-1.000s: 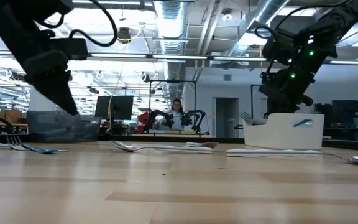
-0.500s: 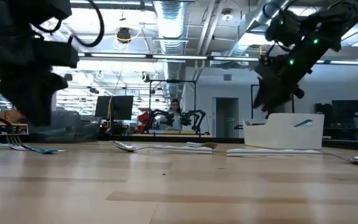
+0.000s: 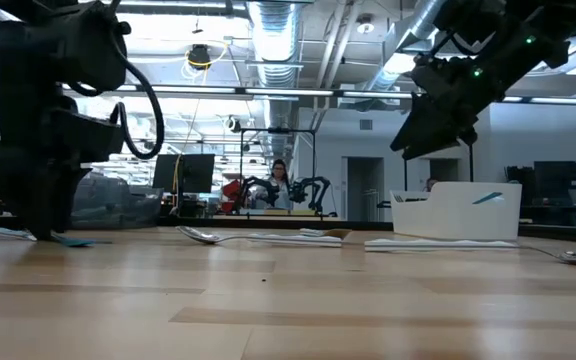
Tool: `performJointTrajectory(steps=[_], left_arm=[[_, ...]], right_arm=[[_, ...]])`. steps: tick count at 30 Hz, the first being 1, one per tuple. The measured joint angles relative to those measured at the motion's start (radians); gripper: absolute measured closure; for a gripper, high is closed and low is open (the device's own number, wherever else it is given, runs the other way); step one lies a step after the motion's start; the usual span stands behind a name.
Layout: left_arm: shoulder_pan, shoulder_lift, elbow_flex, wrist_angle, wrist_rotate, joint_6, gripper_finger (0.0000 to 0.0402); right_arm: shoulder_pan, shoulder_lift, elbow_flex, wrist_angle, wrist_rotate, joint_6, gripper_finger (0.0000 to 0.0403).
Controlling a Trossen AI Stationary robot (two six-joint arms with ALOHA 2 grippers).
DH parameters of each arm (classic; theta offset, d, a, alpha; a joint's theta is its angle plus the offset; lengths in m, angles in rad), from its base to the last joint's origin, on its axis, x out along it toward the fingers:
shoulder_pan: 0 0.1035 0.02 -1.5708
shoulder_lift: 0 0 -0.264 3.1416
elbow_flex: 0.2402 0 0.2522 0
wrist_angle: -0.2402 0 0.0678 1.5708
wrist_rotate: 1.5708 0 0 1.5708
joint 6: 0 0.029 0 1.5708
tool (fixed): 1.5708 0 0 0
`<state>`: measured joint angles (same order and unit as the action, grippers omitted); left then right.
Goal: Sort silverware by color (type)
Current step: Put the blue fork into the top white bin
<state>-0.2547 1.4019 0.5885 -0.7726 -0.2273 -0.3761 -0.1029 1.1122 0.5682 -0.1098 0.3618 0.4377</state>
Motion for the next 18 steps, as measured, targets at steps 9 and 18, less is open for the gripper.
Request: performJointTrajectory(steps=[9,18], left_arm=[[0.005,-0.015,0.025,0.004,-0.040,-0.003,0.0391],[0.005,-0.041,0.135,0.170,-0.213,0.141,0.0401]], right_arm=[[0.049,0.009,0.000,-0.010,0.049,0.046,0.0149],[0.150,0.120,-0.068,0.298,0.033,0.138,0.0149]])
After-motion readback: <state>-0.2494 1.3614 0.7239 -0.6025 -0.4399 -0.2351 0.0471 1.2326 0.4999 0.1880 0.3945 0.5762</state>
